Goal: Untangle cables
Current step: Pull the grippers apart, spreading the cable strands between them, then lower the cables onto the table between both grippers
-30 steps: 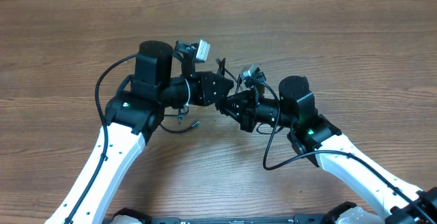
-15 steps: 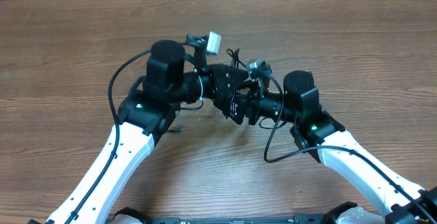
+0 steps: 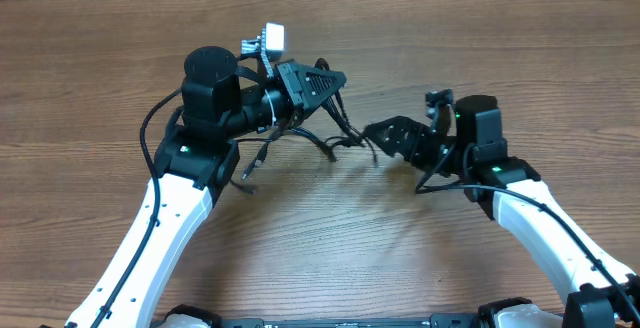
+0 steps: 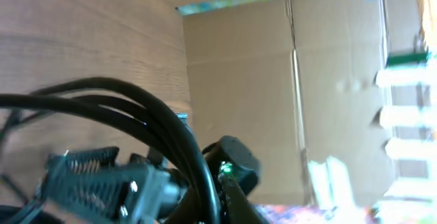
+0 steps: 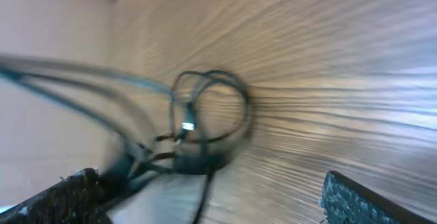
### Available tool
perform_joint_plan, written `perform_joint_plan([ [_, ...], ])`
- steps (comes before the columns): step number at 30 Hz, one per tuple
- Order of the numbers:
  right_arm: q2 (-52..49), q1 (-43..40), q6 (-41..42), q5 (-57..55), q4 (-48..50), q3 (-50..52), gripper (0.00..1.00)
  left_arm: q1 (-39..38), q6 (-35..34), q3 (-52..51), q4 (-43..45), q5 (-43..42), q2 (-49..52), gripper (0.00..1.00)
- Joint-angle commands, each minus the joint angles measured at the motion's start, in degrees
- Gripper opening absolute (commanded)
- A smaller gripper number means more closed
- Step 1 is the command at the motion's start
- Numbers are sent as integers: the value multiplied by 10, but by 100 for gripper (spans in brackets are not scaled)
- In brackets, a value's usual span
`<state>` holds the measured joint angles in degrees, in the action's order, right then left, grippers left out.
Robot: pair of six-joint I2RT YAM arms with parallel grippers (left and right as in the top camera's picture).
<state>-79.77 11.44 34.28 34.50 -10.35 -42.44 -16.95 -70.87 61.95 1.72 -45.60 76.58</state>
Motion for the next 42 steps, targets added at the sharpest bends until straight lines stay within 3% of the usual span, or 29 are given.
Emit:
perform_joint_plan([
  [1,-12,-25,2,-80,-36,15,100,17,-120,19,9,31,-16,4],
  [6,-12,-35,17,-205,-122,15,100,38,-176,19,17,38,-17,4],
  [12,-12,-20,-78,17,-98,15,100,42,-178,19,-20,94,-16,4],
  [18,-12,35,-132,76,-48,15,100,42,-208,19,-45,150,-16,4],
  [20,-12,51,-126,76,-28,15,100,42,-129,19,-9,156,-16,4],
  [22,-12,60,-116,76,-15,15,100,42,-2,19,37,136,-16,4],
  [24,-12,66,-116,75,-5,15,100,42,154,19,87,68,-16,4],
  [26,-13,67,-116,75,-2,15,100,42,257,20,110,12,-17,4],
  [29,-13,67,-116,74,-5,15,100,42,299,20,110,-28,-18,4],
  [38,-12,68,-118,138,-5,15,100,16,297,37,133,-18,-18,4],
  [39,-12,66,-116,138,-5,15,100,8,297,37,133,-10,-18,7],
  [41,-12,60,-116,138,-8,15,100,-7,298,37,112,17,-18,26],
  [42,-12,55,-116,138,-16,15,100,-12,298,37,87,36,-17,28],
])
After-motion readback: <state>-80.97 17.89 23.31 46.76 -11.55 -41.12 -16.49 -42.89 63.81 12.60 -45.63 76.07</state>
